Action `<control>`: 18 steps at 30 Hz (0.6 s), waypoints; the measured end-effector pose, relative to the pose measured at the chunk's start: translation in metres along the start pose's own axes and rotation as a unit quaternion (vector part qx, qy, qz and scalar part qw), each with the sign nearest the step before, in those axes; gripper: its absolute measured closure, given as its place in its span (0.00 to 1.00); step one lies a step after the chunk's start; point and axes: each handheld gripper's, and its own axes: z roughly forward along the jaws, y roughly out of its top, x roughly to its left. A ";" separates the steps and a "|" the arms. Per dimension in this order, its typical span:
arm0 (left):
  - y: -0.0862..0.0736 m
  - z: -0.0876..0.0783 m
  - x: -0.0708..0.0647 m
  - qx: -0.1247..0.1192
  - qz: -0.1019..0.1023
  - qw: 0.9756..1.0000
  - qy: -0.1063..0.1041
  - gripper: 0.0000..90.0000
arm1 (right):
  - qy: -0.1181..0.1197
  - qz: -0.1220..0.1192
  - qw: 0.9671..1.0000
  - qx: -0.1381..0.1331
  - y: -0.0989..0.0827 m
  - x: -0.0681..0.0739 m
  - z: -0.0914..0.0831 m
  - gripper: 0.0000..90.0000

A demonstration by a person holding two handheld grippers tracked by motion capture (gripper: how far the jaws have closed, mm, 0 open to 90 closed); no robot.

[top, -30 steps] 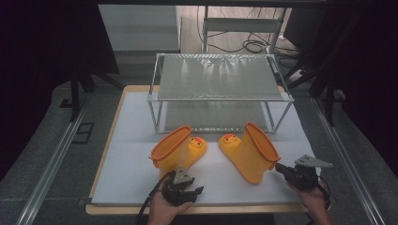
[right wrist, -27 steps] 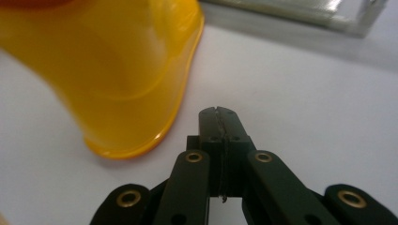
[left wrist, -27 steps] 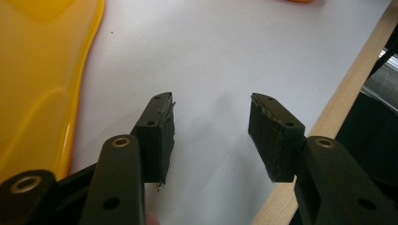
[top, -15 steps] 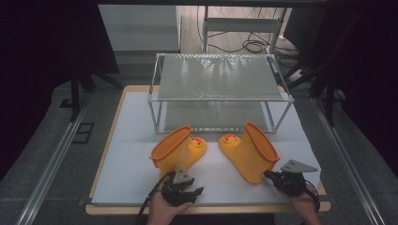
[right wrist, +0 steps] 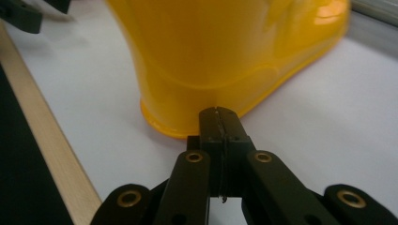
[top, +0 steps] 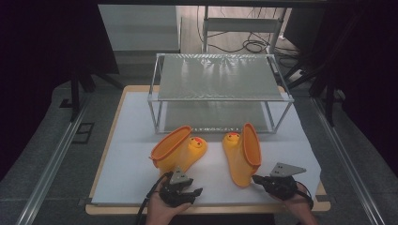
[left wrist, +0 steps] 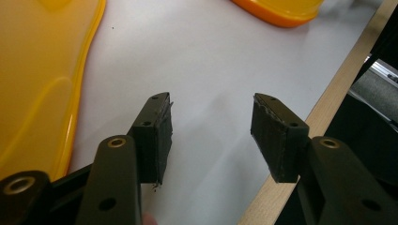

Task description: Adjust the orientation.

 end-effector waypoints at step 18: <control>0.000 0.001 0.000 0.004 0.000 1.000 -0.004 0.53 | 0.038 -0.057 0.998 0.002 0.029 0.031 0.041 0.99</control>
